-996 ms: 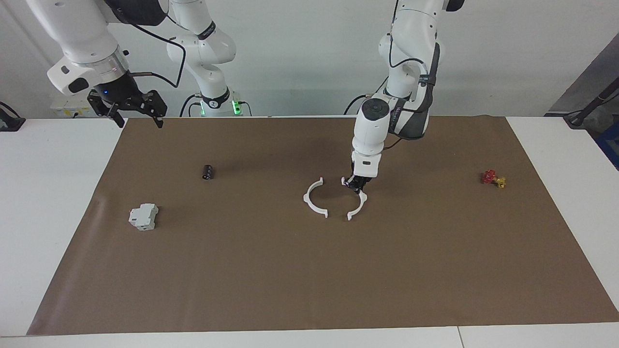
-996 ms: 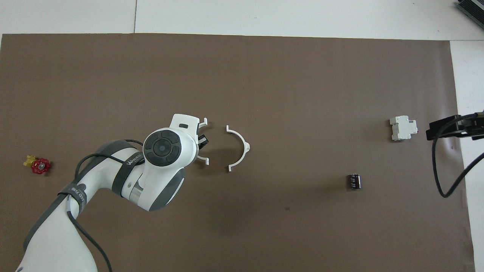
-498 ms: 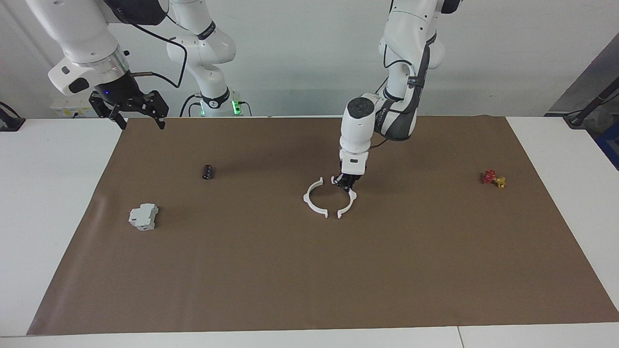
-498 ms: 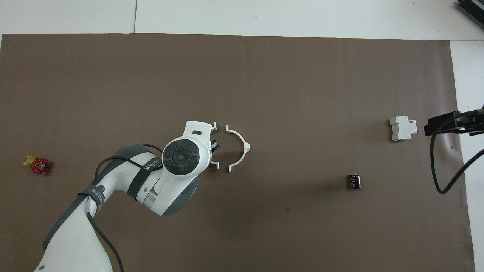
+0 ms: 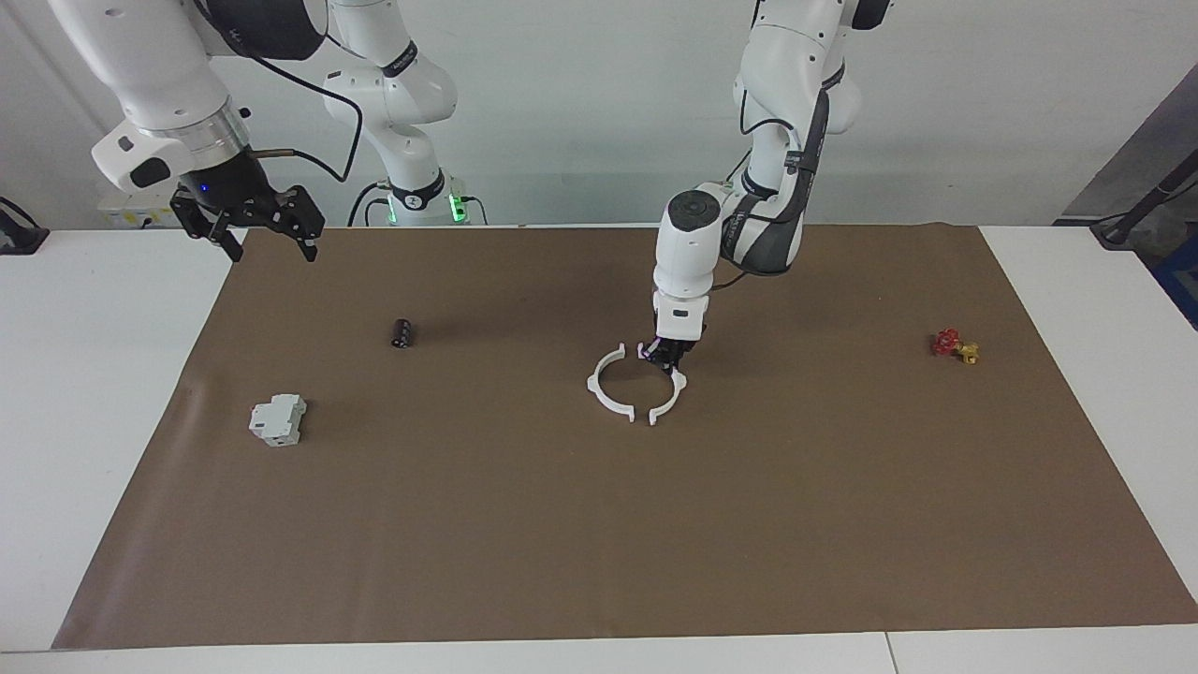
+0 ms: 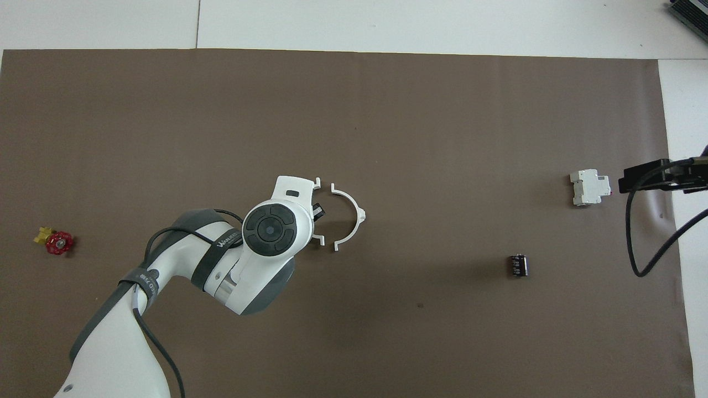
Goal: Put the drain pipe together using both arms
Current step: 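Press the held half-ring onto the placed half with the left gripper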
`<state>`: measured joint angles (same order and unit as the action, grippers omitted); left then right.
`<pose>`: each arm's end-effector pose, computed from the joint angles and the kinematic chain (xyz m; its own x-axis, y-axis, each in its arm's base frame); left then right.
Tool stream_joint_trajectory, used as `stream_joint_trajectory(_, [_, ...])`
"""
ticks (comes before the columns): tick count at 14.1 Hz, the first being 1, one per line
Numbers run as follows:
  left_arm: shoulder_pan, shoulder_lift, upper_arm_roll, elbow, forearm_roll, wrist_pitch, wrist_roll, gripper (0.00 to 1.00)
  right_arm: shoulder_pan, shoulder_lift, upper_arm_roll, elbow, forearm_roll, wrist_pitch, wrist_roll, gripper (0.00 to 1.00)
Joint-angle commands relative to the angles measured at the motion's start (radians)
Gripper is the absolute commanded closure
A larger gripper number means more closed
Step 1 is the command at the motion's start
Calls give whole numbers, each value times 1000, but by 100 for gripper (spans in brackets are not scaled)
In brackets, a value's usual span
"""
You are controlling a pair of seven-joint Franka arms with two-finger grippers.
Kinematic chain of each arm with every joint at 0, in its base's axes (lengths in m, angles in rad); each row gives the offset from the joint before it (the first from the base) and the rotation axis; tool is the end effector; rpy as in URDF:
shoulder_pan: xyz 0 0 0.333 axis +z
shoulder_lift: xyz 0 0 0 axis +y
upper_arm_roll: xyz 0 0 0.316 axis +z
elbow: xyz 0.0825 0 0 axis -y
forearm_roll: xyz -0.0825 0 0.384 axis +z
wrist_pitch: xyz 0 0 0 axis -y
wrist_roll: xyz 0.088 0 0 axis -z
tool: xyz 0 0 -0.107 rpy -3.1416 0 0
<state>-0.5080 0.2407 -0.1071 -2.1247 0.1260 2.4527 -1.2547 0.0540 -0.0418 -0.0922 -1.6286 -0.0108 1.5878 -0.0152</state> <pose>0.4746 -0.3340 0.3059 0.8478 0.5231 0.0867 0.5194 -0.8522 0.0628 0.5422 -0.0229 0.6215 0.9997 -0.0227 0.0007 -0.0227 -0.9997 0.0070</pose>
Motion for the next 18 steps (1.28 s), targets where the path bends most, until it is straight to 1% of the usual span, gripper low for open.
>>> stream_joint_trajectory(1, [-27,23,17,20,24,11,-38,100,-8,-23,3,-11,6,-18,-14,0])
stream_joint_trajectory(9, [-50,29,17,19,24,9,-68,100,-8,-23,3,-11,6,-17,-8,0])
stream_joint_trajectory(18, [-52,29,17,19,26,11,-69,100,-8,-23,3,-11,8,-15,-5,0])
